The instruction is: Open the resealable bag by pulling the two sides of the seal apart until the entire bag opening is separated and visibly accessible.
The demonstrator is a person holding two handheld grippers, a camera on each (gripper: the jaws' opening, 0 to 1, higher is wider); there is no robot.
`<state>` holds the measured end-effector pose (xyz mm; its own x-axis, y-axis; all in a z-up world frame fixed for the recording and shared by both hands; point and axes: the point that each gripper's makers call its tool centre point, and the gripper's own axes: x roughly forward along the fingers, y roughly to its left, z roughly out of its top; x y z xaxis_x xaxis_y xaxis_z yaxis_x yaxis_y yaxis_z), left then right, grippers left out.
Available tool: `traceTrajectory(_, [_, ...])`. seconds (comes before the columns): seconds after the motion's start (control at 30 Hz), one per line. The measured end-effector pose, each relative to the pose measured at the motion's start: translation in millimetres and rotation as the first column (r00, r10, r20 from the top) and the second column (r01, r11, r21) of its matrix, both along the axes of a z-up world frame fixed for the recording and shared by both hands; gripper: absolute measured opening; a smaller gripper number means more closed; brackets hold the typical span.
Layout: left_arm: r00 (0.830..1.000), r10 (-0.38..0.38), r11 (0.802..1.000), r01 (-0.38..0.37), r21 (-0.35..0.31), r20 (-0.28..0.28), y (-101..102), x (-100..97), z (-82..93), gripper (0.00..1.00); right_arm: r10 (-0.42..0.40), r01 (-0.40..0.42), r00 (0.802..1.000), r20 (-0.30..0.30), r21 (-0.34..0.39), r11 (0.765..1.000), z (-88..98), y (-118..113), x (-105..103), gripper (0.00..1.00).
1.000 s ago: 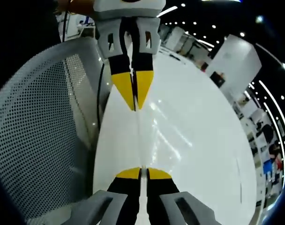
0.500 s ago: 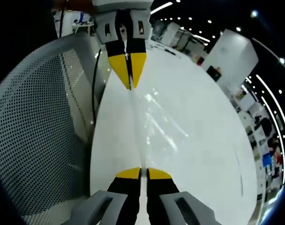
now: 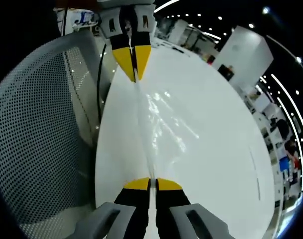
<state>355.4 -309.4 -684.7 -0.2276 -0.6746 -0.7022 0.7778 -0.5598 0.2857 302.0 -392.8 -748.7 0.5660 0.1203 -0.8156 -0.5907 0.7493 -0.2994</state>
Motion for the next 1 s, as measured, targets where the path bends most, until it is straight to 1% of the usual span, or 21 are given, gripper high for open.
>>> traceTrajectory(0.03, [1.0,0.0,1.0,0.0,0.003,0.002,0.5,0.3,-0.4,0.0,-0.003,0.003,1.0,-0.007,-0.008,1.0,-1.5,-1.9,-1.5,0.0])
traceTrajectory(0.07, [1.0,-0.001,1.0,0.001,0.002,-0.001,0.6,-0.2,-0.7,0.0,-0.013,0.013,1.0,0.001,0.016,1.0,-1.0,-0.5,-1.2,0.0])
traceTrajectory(0.3, [1.0,-0.003,1.0,0.003,0.007,0.003,0.4,-0.2,-1.9,0.0,-0.014,0.014,1.0,-0.001,0.008,1.0,-2.7,0.2,-0.7,0.0])
traceTrajectory(0.4, [1.0,-0.006,1.0,0.006,0.014,0.006,1.4,-0.2,-3.1,0.0,-0.021,0.021,1.0,-0.005,0.015,1.0,-4.3,1.4,-0.2,0.0])
traceTrajectory(0.57, [1.0,-0.008,1.0,0.008,0.021,0.011,3.3,-2.3,-6.0,0.0,-0.072,0.072,0.997,-0.003,0.044,0.996,-5.0,0.4,0.0,0.01])
traceTrajectory(0.63, [1.0,-0.001,1.0,0.001,0.019,0.01,3.1,-2.3,-6.7,0.0,-0.084,0.084,0.996,0.001,0.046,0.995,-3.9,-0.5,-0.1,0.02])
traceTrajectory(0.73, [1.0,0.004,1.0,-0.005,0.022,0.008,3.8,-2.8,-8.2,0.0,-0.104,0.102,0.994,0.015,0.072,0.992,1.5,1.7,0.1,0.05])
traceTrajectory(0.83, [1.0,0.011,1.0,-0.011,0.023,0.007,4.1,-1.9,-9.4,0.0,-0.121,0.117,0.992,0.032,0.096,0.988,6.9,4.2,1.0,0.06])
traceTrajectory(0.9, [1.0,0.016,1.0,-0.016,0.022,0.006,3.8,-1.0,-9.1,0.0,-0.118,0.113,0.992,0.041,0.11,0.987,10.0,8.5,1.4,0.06])
traceTrajectory(1.0, [1.0,0.03,0.999,-0.03,0.02,0.007,2.6,1.4,-9.6,0.0,-0.087,0.081,0.995,0.051,0.108,0.991,9.2,15.8,1.2,0.06])
